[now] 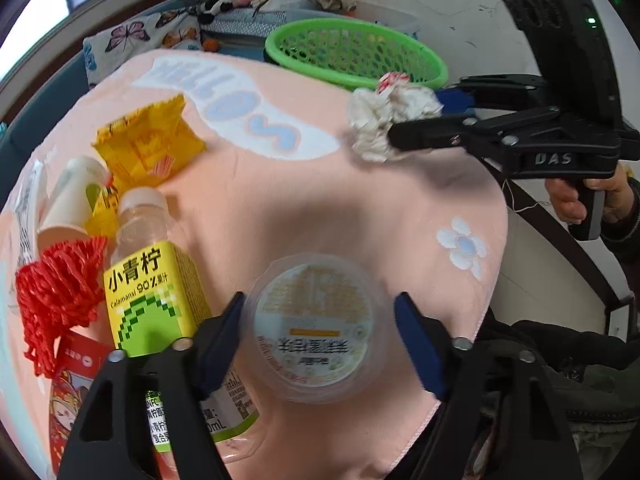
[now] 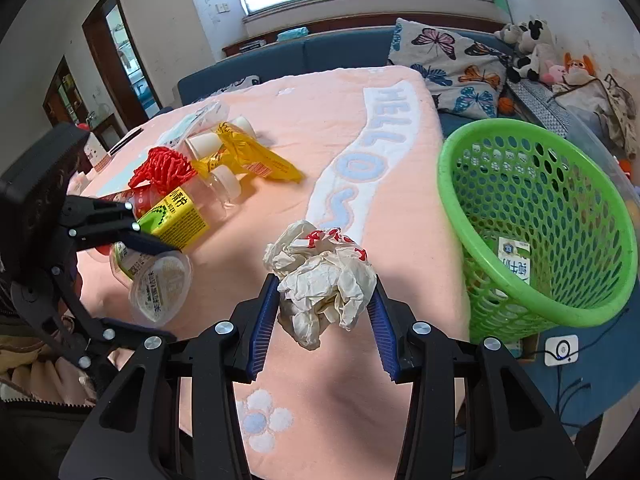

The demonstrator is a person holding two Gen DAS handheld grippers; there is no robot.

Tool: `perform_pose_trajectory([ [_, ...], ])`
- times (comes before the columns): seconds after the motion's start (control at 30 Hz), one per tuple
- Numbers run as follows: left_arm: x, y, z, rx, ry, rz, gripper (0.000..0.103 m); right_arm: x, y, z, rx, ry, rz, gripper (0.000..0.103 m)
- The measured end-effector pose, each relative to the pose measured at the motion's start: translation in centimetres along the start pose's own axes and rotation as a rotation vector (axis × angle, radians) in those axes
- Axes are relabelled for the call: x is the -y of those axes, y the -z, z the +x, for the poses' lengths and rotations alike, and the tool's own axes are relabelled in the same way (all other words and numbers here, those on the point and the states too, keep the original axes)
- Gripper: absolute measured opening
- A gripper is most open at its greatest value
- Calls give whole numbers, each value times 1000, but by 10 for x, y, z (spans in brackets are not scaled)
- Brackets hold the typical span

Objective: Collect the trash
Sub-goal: 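Carry the crumpled paper toward the basket while the left tool grasps the yogurt cup, then drop the paper into the basket with the right gripper while the left drops the yogurt cup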

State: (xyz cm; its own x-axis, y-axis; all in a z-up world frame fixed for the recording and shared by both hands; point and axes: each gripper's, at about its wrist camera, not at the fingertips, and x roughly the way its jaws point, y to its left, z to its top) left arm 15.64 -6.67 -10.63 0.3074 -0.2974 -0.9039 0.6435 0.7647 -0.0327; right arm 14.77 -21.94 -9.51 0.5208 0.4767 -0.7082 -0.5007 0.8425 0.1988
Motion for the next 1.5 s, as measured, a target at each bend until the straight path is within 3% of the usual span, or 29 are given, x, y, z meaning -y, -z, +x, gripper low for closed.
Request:
perform_pose_trajectory([
  [0.33,-11,-18,-13,50,44,-92,67,15,-6,-16,31,35,19,45],
  [0.73,-5,-96,-32,102,43,-132,67,71,-16,-42,73,147,113,45],
  [1.13,2,-184,-14,144,42,-186,67,135,-21,-40,72,255,231,45],
  [1.4,2,-213,7,147,71,-233,67,164,-20,-30,66,279,276,49],
  [1.5,6,-221,15,144,64,-231,67,172,-20,-25,67,282,290,54],
])
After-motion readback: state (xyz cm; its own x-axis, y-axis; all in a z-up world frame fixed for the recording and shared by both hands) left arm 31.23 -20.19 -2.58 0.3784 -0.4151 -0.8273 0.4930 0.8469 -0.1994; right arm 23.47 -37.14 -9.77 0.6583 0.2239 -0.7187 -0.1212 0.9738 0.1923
